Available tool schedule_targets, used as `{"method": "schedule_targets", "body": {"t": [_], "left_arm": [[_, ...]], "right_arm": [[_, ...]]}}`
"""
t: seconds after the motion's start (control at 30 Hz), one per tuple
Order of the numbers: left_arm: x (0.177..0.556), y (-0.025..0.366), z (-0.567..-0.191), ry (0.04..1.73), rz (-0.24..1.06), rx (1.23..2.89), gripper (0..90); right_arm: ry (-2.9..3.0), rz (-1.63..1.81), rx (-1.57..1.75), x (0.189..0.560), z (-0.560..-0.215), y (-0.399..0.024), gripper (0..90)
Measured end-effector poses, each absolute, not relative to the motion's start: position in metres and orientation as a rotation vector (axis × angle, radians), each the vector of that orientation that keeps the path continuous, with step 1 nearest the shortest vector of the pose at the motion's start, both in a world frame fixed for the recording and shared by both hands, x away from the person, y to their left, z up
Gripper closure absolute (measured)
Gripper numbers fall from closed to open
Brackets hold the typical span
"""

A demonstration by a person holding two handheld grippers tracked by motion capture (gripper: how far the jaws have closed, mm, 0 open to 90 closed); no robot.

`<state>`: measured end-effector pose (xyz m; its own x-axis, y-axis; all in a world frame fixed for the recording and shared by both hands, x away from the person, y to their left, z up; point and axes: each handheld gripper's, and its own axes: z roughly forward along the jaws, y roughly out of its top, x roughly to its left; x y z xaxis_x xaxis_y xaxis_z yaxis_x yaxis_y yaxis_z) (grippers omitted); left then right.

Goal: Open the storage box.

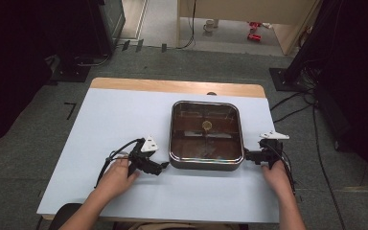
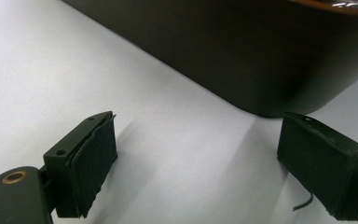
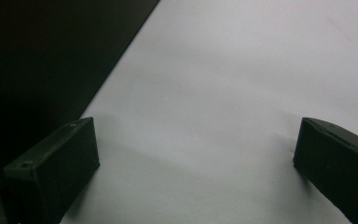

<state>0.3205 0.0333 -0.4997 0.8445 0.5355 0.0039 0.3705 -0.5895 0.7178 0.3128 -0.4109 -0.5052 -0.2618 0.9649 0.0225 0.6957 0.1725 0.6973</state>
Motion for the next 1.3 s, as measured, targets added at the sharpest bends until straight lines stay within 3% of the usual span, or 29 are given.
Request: {"method": "schedule_targets", "body": {"t": [1.3], "left_arm": [[0.3186,0.0261,-0.496,0.72,0.299,2.295,10.9]], "right_arm": [[2.028,0.844,1.566,0.3128,-0.5052,-0.4108,0.0]]}}
